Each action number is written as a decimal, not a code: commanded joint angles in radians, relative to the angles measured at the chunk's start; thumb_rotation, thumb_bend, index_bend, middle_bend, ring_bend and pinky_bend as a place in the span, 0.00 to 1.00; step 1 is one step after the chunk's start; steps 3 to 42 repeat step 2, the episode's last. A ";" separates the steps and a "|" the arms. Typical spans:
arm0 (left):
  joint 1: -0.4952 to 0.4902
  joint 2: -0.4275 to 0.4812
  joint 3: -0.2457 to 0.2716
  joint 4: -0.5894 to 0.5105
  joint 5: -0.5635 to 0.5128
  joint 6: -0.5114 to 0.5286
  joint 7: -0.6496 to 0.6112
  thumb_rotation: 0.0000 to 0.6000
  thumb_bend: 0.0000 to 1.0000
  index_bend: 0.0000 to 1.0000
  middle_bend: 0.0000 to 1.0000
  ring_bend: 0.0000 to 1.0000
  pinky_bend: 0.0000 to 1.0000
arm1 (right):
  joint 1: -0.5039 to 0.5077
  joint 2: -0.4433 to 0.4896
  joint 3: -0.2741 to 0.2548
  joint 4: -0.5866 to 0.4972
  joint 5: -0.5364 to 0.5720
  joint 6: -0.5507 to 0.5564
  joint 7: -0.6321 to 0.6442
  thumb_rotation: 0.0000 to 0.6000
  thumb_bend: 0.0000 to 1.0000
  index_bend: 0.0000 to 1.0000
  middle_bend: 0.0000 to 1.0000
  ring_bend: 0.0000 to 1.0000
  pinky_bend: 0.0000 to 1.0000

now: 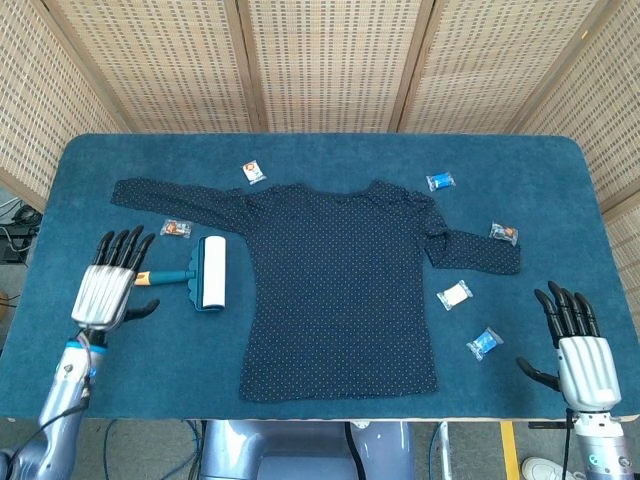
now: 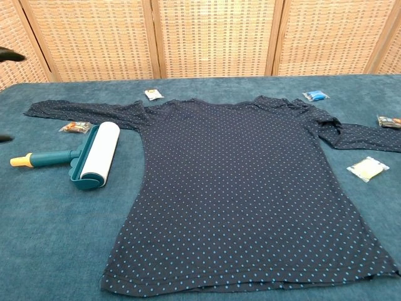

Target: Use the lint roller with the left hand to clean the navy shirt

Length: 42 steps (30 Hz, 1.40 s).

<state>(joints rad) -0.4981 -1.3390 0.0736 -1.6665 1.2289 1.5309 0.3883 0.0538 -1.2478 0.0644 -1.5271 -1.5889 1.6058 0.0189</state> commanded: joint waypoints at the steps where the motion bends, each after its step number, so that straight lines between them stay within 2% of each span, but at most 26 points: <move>1: 0.117 -0.043 0.058 0.032 0.128 0.111 -0.096 1.00 0.00 0.00 0.00 0.00 0.00 | -0.004 0.007 0.001 -0.010 0.004 0.002 -0.006 1.00 0.13 0.00 0.00 0.00 0.00; 42: 0.131 -0.042 0.066 0.038 0.142 0.120 -0.093 1.00 0.00 0.00 0.00 0.00 0.00 | -0.005 0.009 0.002 -0.013 0.005 0.004 -0.009 1.00 0.13 0.00 0.00 0.00 0.00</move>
